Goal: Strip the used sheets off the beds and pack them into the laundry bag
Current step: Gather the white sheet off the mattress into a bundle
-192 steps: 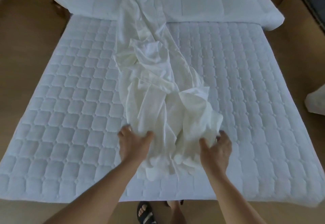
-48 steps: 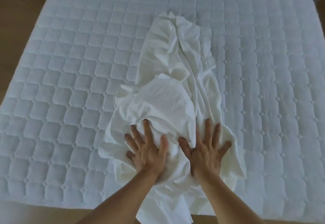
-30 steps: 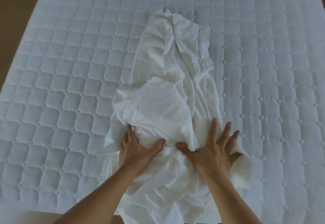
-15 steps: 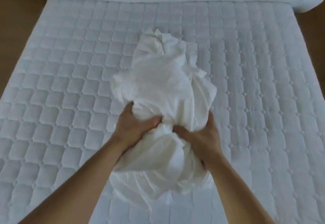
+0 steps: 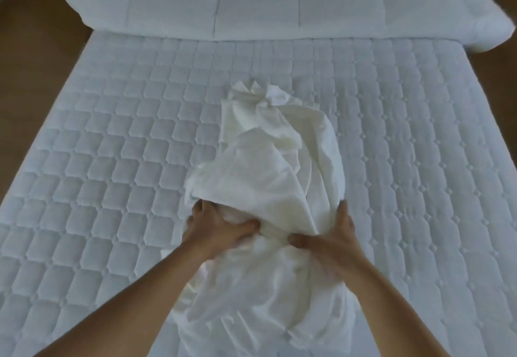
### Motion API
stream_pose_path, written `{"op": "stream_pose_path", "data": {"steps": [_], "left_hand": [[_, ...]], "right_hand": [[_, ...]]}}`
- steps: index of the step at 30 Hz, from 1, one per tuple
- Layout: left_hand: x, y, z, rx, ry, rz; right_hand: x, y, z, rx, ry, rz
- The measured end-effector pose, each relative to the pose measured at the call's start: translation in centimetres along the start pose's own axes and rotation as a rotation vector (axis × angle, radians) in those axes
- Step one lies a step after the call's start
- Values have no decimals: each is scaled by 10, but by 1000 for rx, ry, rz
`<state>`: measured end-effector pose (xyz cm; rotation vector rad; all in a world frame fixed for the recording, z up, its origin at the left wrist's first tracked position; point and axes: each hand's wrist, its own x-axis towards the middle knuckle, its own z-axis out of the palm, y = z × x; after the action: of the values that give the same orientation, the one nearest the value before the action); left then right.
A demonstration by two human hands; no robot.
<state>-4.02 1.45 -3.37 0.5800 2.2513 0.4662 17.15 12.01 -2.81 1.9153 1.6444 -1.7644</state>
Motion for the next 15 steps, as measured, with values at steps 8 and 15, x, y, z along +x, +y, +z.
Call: {"op": "stream_pose_path", "data": {"steps": [8,15], "left_hand": [[92,89,-48,103,341,97],[153,112,-23,348,162,217]], "right_hand": [[100,-116,-14,-116,244,-146],[181,-134,-4,-125,205,-118]]}}
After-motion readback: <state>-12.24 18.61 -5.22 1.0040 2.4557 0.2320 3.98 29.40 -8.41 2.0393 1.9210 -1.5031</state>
